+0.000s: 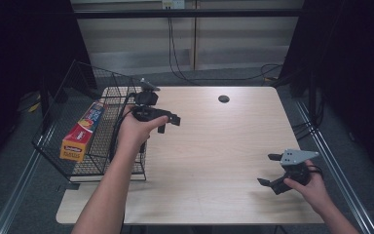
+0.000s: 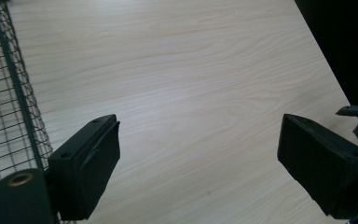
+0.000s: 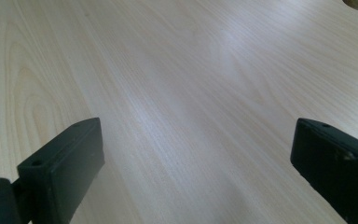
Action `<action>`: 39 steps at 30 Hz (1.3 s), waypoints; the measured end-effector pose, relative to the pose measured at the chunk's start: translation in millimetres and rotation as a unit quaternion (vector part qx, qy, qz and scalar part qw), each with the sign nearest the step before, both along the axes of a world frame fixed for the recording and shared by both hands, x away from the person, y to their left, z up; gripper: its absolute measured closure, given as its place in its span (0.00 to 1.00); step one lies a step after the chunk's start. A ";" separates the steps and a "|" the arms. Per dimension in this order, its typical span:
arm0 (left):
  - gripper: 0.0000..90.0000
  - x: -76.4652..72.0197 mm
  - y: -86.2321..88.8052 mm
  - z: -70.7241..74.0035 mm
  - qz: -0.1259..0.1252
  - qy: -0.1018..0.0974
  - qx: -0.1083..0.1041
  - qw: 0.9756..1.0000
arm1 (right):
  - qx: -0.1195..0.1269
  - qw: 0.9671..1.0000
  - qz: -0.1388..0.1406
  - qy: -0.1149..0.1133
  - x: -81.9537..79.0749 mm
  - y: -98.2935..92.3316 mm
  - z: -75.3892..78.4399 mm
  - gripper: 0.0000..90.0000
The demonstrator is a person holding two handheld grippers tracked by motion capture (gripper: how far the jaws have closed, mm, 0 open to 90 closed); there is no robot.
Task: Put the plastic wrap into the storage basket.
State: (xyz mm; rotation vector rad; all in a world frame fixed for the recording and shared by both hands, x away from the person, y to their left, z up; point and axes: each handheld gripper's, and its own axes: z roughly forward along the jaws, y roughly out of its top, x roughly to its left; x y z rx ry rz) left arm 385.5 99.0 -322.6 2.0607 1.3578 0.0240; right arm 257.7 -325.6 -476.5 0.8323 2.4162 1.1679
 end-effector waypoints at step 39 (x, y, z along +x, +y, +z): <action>0.13 -34.0 -50.2 -67.3 -0.086 -0.022 -0.015 0.996 | -0.005 1.000 0.000 -0.003 0.2 0.2 -0.3 0.03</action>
